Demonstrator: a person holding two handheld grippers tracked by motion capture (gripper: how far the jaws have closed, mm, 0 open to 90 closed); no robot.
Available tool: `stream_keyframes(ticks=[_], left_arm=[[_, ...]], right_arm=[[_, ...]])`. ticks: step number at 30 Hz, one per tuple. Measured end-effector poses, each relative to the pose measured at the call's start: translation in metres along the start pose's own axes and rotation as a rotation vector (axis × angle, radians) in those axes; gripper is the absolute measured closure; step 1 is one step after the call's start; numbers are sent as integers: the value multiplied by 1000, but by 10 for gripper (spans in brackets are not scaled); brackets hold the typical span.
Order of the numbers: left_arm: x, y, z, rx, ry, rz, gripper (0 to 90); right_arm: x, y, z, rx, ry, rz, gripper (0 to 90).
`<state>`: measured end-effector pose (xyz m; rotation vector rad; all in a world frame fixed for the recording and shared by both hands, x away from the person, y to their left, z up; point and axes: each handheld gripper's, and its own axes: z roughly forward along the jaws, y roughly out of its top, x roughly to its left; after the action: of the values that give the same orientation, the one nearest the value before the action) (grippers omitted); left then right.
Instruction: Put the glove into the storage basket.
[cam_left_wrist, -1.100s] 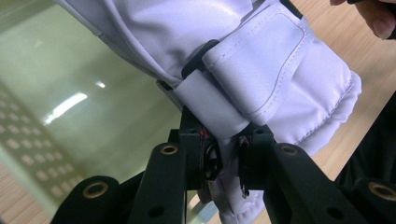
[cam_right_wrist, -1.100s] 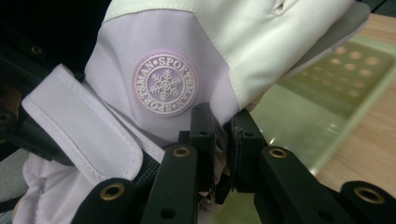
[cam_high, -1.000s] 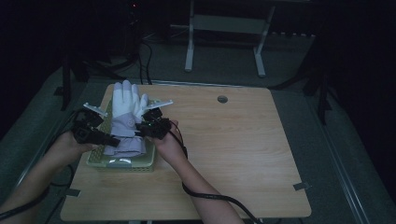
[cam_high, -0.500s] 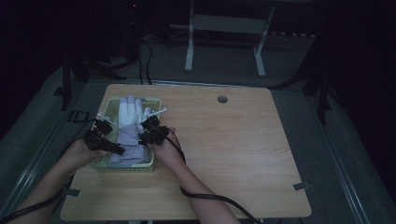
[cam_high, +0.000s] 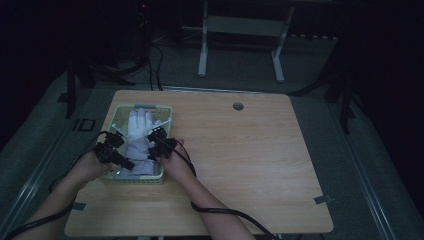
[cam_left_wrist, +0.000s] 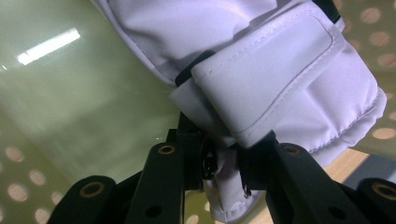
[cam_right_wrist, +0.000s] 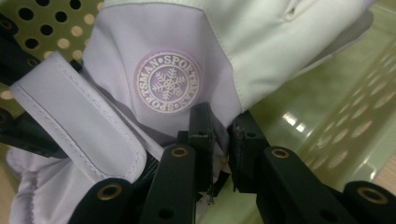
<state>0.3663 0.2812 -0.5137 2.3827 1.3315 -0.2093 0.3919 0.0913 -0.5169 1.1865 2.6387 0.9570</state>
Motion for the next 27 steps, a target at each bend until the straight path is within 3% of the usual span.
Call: stream_keyframes(ticks=[6,12,16,19,22,27], left_arm=[[5,-4,2,-5,4,-3,669],[1,-5,0,-16,37,11,582],[-2,-7,-6,-85,58,21,425],[-2,-8,-11,-142,64,16,248],[-5,-9,-17,-215,123,16,146],[-16,-9,-30,-353,164,37,60]], right_arm=[[1,3,-3,-4,17,-22,601],[2,6,-10,-20,7,-47,505],[-2,7,-17,-54,28,-38,381],[-5,8,-25,-101,52,-52,327],[-10,9,-33,-104,89,-71,263],[-17,8,-45,-136,101,-95,185]])
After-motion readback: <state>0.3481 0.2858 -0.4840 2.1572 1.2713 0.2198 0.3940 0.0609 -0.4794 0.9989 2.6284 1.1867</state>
